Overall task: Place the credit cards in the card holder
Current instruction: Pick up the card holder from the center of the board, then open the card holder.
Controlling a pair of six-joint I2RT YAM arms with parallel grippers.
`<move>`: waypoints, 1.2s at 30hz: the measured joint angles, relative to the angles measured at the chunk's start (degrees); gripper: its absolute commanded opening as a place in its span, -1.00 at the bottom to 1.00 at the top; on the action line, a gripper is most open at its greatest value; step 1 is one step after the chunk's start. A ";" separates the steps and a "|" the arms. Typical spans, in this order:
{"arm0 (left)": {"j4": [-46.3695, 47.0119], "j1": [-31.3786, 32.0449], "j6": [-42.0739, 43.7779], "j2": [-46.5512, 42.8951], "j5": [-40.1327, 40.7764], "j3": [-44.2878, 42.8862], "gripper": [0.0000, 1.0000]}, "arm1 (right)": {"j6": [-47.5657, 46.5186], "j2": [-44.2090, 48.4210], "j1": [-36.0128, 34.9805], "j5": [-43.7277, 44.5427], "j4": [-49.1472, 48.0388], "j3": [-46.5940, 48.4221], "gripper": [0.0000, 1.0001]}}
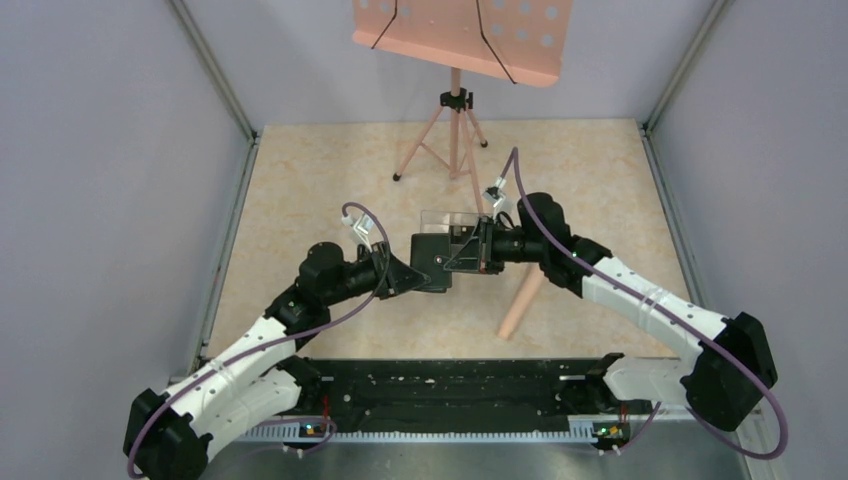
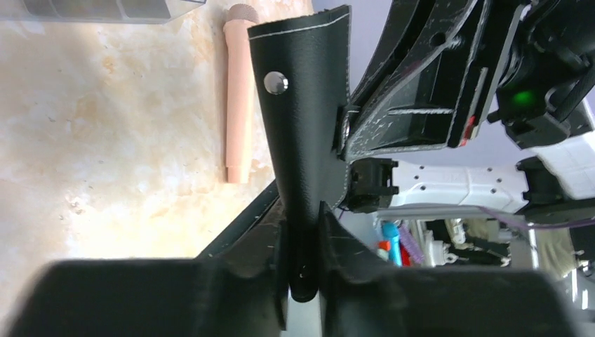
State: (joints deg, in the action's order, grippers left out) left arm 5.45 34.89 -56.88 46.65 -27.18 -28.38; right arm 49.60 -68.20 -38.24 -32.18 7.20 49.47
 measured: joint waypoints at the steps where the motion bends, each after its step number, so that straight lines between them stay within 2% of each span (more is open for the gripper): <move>1: -0.02 0.02 -0.13 0.04 0.07 -0.09 -0.97 | 0.04 -0.02 0.00 0.11 0.04 0.00 -1.00; 3: -0.59 0.02 0.15 0.37 0.31 -0.59 -1.00 | 0.04 -0.42 0.02 0.37 0.09 0.02 -0.98; 4: -0.98 0.02 0.46 0.57 0.63 -0.90 -1.00 | -0.02 -0.85 0.07 0.59 0.13 0.07 -0.88; 6: -3.10 0.02 1.49 1.38 1.31 -1.97 -1.00 | -0.31 -1.75 0.07 1.11 0.85 0.46 -0.50; 8: -6.27 0.02 2.80 2.80 2.62 -3.82 -1.00 | -1.57 -3.26 0.07 2.36 3.54 2.25 0.00; 10: -9.75 0.02 4.33 4.09 4.09 -5.95 -1.00 | -2.62 -4.31 0.26 4.35 6.12 4.00 0.32; 12: -13.60 0.02 6.16 5.60 6.05 -8.66 -1.00 | -4.39 -5.46 0.52 6.34 8.83 6.29 0.50; 15: -18.62 0.02 9.35 7.82 9.18 -12.85 -1.00 | -7.08 -7.41 0.55 9.07 13.00 10.36 0.65; 27: -29.20 0.02 17.00 18.21 14.62 -21.94 -1.00 | -13.05 -23.80 0.55 12.74 25.40 30.03 0.68; 36: -31.36 -0.02 18.38 21.16 15.34 -25.66 -1.00 | -15.63 -31.54 0.55 10.93 29.73 34.93 0.29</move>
State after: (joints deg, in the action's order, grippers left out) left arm -25.91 34.87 -38.50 67.81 -11.84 -54.04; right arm 33.98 -99.74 -37.69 -21.26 36.93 84.40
